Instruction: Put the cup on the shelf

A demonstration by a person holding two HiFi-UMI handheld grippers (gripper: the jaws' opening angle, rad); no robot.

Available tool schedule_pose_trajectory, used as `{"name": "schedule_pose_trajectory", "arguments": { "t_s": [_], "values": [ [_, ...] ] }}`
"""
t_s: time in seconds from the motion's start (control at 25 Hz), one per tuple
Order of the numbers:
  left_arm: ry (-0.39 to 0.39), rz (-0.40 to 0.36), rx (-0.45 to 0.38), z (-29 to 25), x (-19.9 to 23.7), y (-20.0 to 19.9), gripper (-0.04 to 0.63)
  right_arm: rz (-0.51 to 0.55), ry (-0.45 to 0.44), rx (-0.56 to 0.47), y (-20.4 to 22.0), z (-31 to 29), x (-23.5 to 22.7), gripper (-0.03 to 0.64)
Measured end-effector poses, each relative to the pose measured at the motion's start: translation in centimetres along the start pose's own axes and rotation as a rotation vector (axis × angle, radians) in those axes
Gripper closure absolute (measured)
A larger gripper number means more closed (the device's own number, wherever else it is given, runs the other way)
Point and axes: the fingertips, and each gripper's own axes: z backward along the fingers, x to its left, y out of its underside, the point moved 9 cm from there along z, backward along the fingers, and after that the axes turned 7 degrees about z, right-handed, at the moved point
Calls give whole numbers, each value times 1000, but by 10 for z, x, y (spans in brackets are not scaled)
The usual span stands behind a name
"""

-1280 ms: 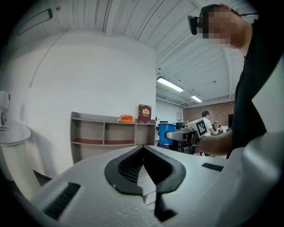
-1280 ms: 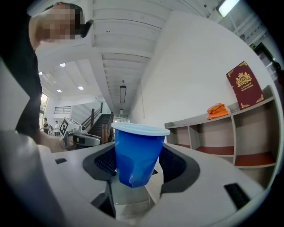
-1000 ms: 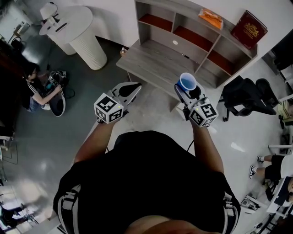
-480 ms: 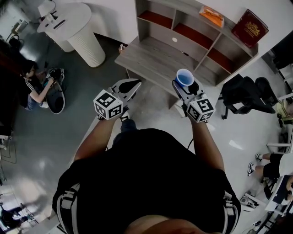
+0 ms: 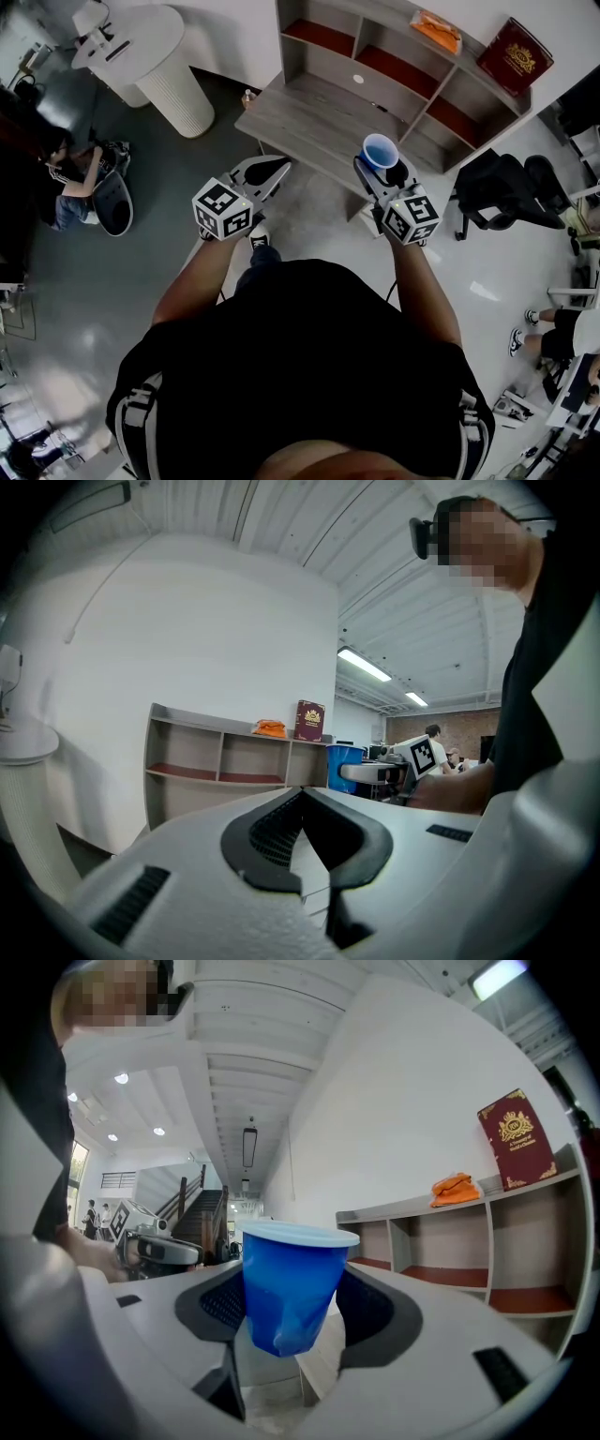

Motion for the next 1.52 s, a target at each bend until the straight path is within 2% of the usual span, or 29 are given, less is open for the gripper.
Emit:
{"name": "schedule_pose_trajectory", "arguments": {
  "t_s": [0.64, 1.52],
  "values": [
    [60, 27, 6, -19, 61, -12, 578, -50, 60, -12, 3, -48, -14, 344],
    [112, 52, 13, -22, 215, -51, 577, -52, 115, 18, -7, -191, -23, 344]
  ]
}}
